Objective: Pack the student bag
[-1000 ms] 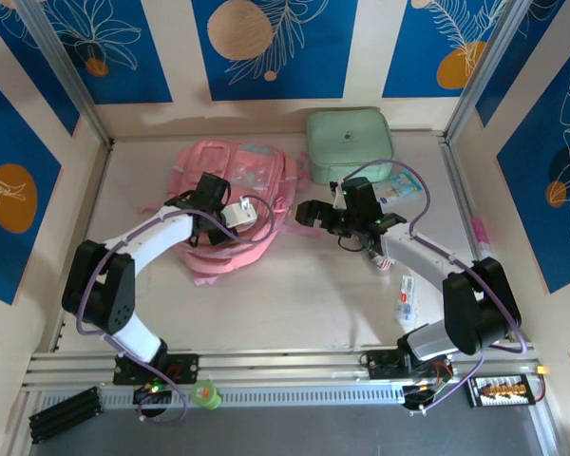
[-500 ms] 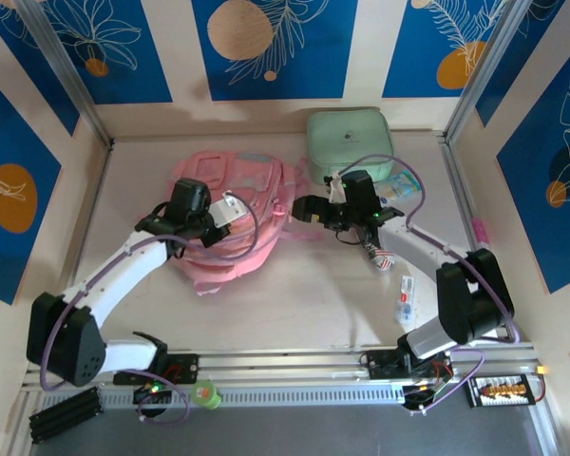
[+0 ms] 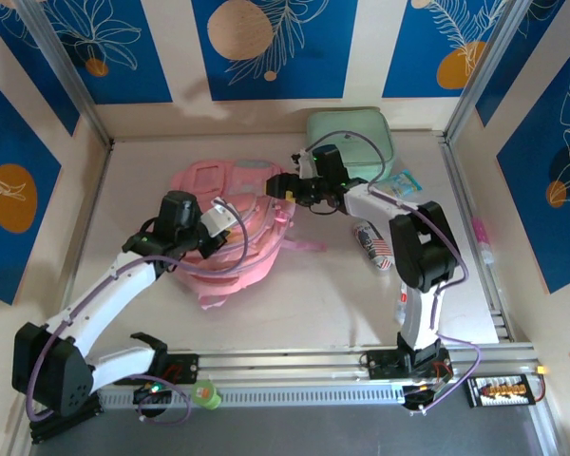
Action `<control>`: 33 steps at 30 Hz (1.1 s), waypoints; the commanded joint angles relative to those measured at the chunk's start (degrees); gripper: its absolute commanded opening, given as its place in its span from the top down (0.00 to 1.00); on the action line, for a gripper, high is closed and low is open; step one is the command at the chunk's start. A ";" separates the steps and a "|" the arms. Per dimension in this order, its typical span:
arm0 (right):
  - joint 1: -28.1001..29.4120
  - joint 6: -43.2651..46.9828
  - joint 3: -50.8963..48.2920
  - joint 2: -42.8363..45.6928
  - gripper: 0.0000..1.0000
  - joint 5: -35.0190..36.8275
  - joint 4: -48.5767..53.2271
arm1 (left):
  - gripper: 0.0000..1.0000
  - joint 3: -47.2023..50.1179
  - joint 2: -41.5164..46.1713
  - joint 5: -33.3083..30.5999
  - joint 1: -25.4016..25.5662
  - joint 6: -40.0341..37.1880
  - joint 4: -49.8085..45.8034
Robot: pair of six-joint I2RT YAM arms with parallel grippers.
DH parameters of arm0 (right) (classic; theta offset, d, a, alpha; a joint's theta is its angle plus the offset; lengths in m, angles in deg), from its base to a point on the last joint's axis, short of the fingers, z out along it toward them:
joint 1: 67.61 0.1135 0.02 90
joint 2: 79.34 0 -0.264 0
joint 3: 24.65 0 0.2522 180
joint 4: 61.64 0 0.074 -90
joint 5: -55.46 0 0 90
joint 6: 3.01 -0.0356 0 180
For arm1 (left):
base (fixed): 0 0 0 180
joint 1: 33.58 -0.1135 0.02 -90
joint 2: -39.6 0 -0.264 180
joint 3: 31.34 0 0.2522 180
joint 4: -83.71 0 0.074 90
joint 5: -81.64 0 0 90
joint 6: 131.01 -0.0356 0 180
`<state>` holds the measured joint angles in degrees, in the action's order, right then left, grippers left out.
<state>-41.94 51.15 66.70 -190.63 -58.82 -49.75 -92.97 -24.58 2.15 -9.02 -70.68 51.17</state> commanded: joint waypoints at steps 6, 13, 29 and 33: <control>0.52 1.37 -0.39 -1.97 0.13 -8.43 0.04 | 0.97 -1.08 1.25 3.32 0.14 2.40 7.01; 0.60 5.93 -2.02 -0.75 0.17 -16.65 3.31 | 0.97 -0.82 1.08 2.33 0.13 2.44 7.39; 0.44 10.96 -6.07 4.23 0.51 -13.28 4.04 | 0.96 -0.99 0.20 3.08 0.14 2.78 6.57; 0.39 11.31 -6.21 3.88 0.60 -12.83 4.40 | 0.96 -0.97 0.03 3.03 0.14 2.78 6.56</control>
<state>-41.81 61.12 61.28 -188.13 -70.73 -46.64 -92.97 -24.84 2.58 -9.02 -69.32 51.97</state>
